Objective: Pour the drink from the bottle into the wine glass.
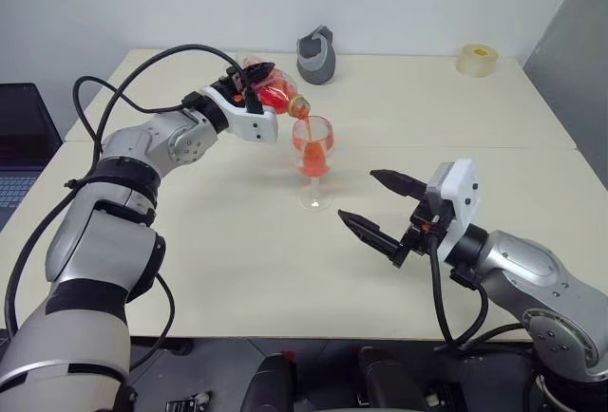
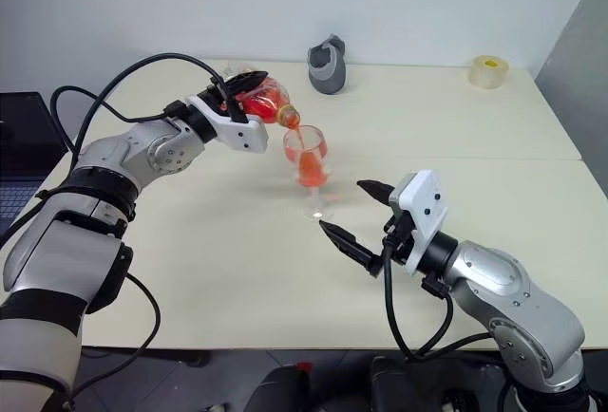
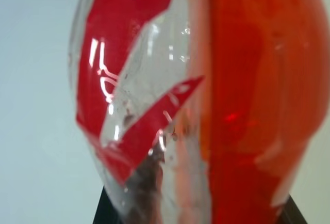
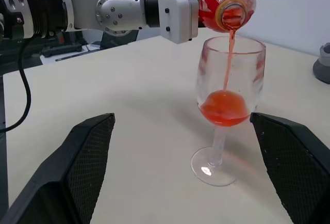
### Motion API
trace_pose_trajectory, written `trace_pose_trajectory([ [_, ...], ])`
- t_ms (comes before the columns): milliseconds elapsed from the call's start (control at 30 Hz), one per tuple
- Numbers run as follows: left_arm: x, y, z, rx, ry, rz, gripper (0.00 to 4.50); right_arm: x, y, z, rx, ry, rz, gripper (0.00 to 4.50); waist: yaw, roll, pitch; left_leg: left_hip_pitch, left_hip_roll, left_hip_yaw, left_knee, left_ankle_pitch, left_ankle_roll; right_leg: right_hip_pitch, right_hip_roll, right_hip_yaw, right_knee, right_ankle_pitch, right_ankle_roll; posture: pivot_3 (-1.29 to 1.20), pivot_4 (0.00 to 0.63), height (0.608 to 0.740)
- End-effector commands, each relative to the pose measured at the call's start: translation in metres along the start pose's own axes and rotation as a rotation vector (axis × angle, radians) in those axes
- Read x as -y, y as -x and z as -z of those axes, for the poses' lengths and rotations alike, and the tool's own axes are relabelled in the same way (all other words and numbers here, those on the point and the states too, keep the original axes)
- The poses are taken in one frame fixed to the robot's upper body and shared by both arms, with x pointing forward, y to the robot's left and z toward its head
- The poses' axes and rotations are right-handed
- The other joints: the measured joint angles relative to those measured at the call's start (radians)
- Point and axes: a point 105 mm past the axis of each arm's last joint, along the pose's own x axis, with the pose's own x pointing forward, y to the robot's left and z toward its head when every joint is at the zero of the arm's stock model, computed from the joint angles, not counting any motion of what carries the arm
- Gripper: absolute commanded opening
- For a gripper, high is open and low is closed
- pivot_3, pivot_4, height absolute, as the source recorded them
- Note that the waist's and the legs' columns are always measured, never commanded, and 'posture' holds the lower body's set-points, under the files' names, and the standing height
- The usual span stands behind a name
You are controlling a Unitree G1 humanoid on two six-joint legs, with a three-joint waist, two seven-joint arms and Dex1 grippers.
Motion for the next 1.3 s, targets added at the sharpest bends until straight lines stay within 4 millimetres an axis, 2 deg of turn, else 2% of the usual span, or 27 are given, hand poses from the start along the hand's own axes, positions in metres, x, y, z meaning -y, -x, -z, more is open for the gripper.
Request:
trace_pose_trajectory([
  [33, -0.0184, -0.0045, -0.0013, 0.014, -0.019, -0.058, 1.03, -0.0024, 0.0036, -0.0159, 0.080, 0.051, 0.020, 4.50, 0.000, 0.000, 0.000, 0.000, 0.000, 0.000, 0.000, 0.000, 0.000, 0.000, 0.000, 0.000, 0.000, 0.000, 0.000, 0.00, 0.150, 0.740],
  [1300, -0.0228, -0.0076, -0.0028, 0.031, -0.089, -0.043, 1.03, -0.0082, -0.0036, -0.0208, 0.108, 0.050, -0.013, 4.50, 0.000, 0.000, 0.000, 0.000, 0.000, 0.000, 0.001, 0.000, 0.000, 0.000, 0.000, 0.000, 0.000, 0.000, 0.000, 0.00, 0.150, 0.740],
])
